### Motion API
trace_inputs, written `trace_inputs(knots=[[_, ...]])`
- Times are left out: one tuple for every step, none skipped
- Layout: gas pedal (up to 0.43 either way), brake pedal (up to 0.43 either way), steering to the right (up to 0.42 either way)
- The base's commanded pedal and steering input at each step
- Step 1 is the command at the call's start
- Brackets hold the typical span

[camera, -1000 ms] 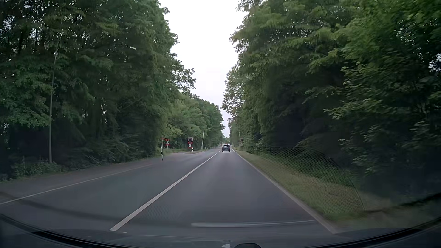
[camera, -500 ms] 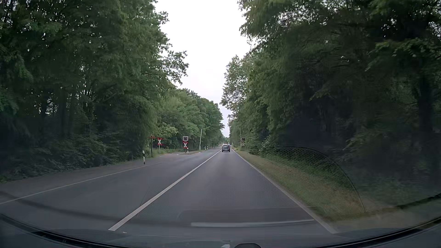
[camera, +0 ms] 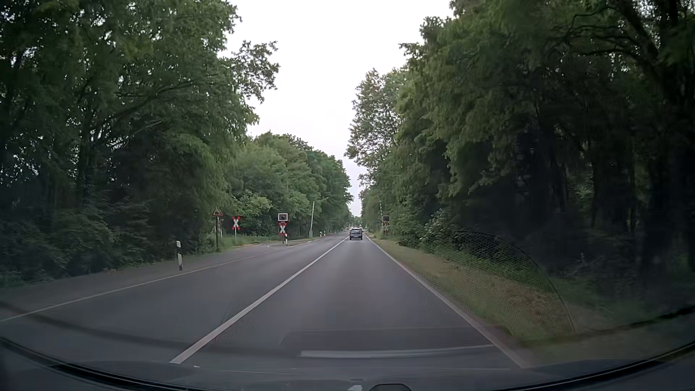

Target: Follow the waypoints while adhering to traffic rules and regulations

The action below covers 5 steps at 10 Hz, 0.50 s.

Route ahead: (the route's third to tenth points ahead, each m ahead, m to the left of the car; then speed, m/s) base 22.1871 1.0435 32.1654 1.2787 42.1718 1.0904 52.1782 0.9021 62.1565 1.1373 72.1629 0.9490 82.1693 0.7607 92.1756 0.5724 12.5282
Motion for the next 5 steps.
trace_inputs(knots=[[0.118,0.0,-0.001],[0.11,0.0,0.0],[0.11,0.0,0.0],[0.11,0.0,-0.001],[0.11,0.0,-0.001]])
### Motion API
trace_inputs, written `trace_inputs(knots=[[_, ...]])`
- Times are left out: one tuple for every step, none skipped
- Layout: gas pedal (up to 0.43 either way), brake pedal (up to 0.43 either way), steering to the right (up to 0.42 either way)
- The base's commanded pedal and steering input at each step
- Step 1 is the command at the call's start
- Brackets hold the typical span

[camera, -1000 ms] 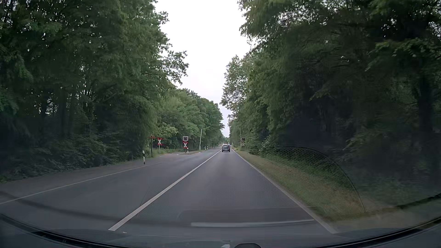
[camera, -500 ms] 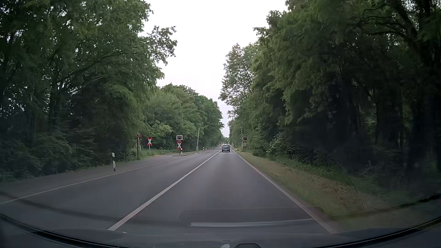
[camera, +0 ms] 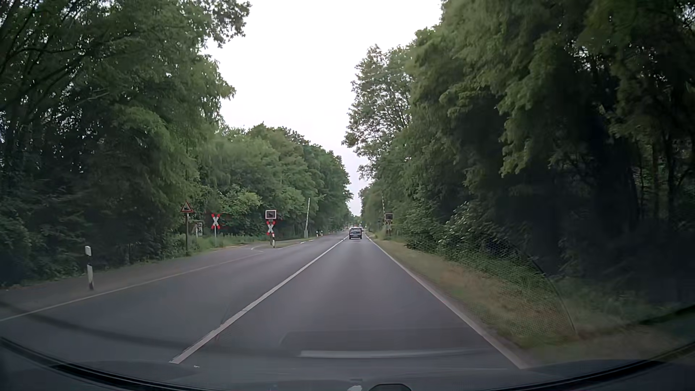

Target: Follow the waypoints while adhering to traffic rules and regulations

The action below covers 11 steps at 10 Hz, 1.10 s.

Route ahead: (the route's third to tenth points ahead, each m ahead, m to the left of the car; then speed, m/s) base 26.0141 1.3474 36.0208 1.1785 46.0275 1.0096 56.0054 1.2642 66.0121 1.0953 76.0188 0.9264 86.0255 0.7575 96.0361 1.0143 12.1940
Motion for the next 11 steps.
trace_inputs(knots=[[0.11,0.0,-0.001],[0.11,0.0,0.0],[0.11,0.0,-0.001],[0.11,0.0,-0.001],[0.11,0.0,-0.001],[0.11,0.0,-0.001],[0.11,0.0,-0.003],[0.11,0.0,-0.007],[0.11,0.0,-0.008],[0.11,0.0,-0.007],[0.11,0.0,-0.005]])
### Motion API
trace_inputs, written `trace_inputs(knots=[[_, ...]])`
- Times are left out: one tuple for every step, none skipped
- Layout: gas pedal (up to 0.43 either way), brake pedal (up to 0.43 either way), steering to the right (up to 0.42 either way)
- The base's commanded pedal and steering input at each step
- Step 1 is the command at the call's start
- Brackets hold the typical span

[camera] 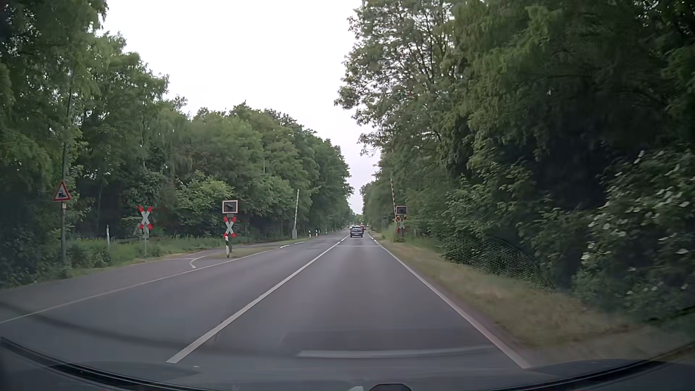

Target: Follow the waypoints while adhering to traffic rules and regulations

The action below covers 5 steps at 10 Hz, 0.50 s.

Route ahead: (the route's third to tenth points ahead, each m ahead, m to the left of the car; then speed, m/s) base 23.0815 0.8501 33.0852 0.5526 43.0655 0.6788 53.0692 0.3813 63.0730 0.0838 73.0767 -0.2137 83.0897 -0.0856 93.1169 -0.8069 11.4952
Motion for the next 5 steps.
trace_inputs(knots=[[0.11,0.0,-0.004],[0.11,0.0,-0.004],[0.11,0.0,-0.004],[0.11,0.0,-0.004],[0.11,0.0,-0.004]])
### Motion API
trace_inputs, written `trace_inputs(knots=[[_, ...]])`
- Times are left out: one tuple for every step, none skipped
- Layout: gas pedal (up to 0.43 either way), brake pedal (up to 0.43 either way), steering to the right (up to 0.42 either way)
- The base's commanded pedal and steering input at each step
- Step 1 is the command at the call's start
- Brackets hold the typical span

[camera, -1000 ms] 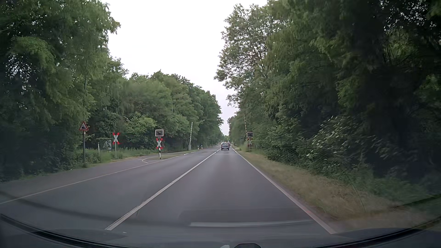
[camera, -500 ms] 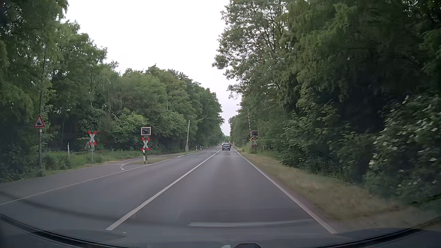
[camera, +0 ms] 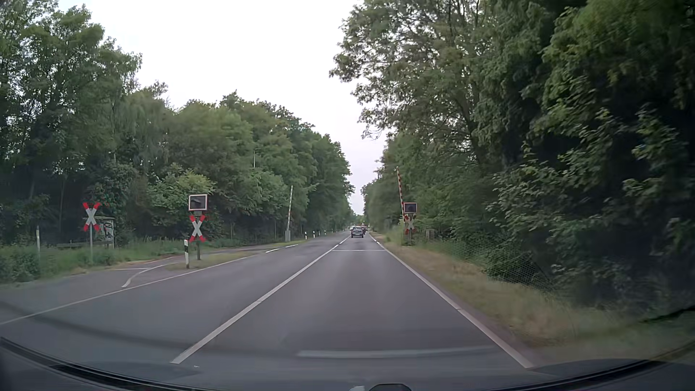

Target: Follow the waypoints while adhering to traffic rules and regulations

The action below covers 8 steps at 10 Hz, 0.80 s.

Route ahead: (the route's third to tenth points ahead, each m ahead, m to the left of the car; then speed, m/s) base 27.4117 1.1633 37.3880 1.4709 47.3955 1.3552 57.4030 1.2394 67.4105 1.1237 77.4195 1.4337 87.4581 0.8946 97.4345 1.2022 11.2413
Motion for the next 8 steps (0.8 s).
trace_inputs(knots=[[0.11,0.0,-0.004],[0.11,0.0,-0.004],[0.11,0.0,-0.004],[0.11,0.0,-0.004],[0.11,0.0,-0.004],[0.11,0.0,-0.002],[0.098,0.0,0.0],[0.098,0.0,0.0]])
